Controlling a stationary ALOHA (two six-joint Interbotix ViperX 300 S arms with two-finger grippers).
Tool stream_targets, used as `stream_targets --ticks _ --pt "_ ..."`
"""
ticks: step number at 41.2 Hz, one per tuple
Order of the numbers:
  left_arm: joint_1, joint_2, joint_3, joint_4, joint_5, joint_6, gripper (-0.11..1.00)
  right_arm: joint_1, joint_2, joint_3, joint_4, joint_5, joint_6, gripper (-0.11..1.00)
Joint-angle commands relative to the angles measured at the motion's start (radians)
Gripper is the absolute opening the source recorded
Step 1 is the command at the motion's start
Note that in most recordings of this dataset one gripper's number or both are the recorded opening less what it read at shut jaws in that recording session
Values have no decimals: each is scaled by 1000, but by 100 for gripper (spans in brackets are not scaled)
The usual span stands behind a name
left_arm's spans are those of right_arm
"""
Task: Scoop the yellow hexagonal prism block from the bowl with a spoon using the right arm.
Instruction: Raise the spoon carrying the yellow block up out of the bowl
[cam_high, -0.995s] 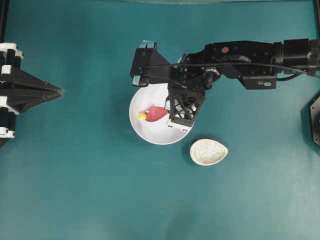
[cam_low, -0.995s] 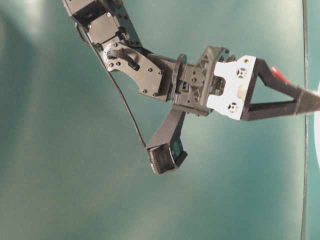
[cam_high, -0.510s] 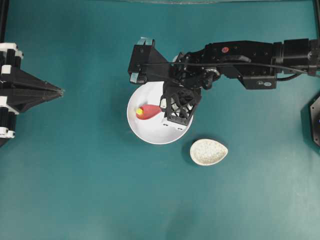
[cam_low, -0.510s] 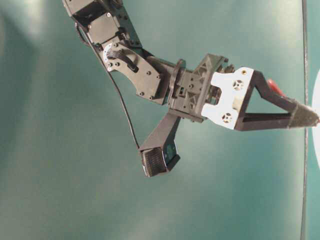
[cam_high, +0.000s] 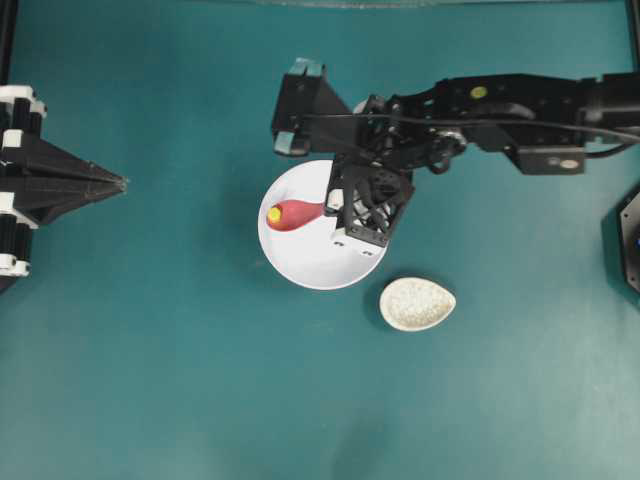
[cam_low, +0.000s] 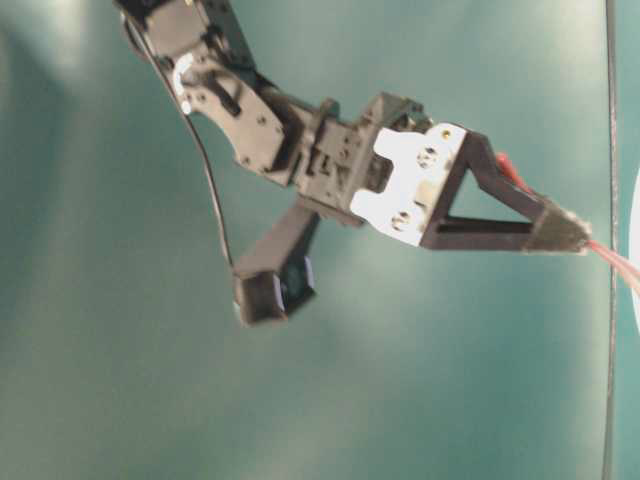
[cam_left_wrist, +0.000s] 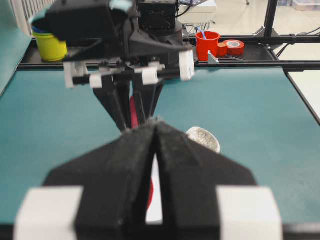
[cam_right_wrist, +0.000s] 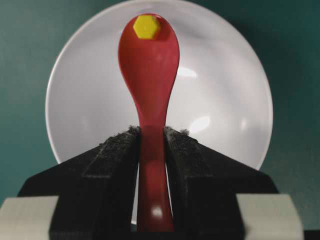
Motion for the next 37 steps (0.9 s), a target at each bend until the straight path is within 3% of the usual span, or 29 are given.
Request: stream_targets --ticks 1,17,25,37 --pt "2 9 -21 2 -5 2 0 3 -74 18 -2 -54 -5 23" --pt "2 9 -21 2 -5 2 0 3 -310 229 -6 -328 -9 23" --pt "2 9 -21 2 -6 2 0 3 -399 308 -6 -376 -8 23" --pt "0 9 -21 2 -6 2 0 3 -439 341 -6 -383 -9 23"
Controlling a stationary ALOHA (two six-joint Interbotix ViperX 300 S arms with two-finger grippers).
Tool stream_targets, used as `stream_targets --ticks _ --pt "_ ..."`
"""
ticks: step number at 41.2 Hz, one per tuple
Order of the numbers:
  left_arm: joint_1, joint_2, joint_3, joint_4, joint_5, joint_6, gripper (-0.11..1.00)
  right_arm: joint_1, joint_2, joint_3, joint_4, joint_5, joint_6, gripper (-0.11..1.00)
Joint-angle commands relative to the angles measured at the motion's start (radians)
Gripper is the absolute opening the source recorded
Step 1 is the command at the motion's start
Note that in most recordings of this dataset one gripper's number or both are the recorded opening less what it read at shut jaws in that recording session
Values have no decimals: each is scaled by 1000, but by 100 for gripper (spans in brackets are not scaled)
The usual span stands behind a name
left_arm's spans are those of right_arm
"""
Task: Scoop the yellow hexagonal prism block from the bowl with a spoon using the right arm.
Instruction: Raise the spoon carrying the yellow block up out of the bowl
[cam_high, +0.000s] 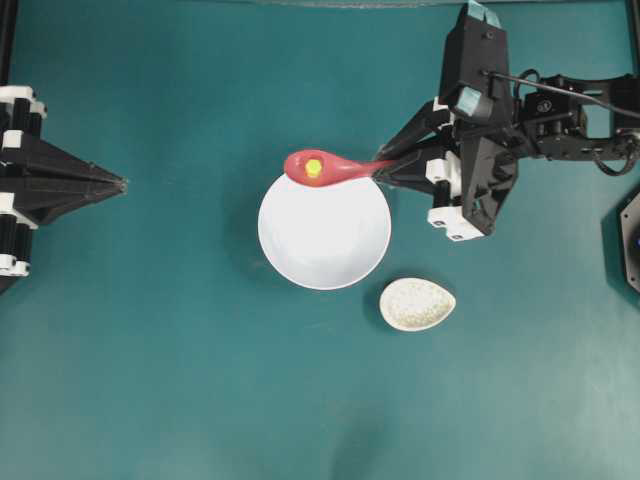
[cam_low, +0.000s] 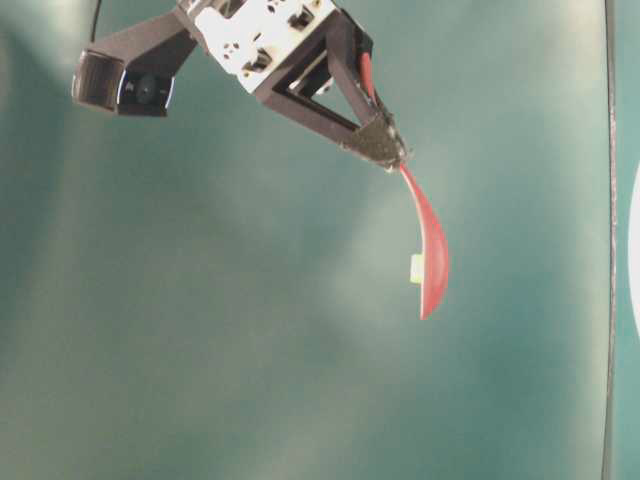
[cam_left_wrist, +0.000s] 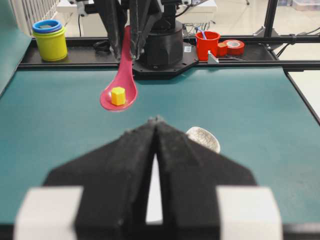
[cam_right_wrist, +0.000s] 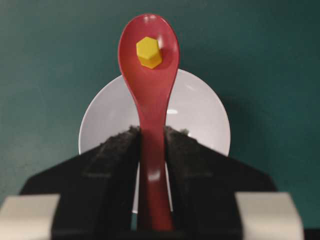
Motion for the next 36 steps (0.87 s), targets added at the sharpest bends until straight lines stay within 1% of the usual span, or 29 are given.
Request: stream_targets --ticks 1,23,36 --pt "0 9 -21 3 -6 2 0 2 -23 -9 -2 -11 -3 23" --pt "2 8 -21 3 5 0 0 2 -25 -8 -8 -35 -5 23" --pt "0 8 -21 3 14 -11 0 2 -25 -8 -8 -28 -2 23"
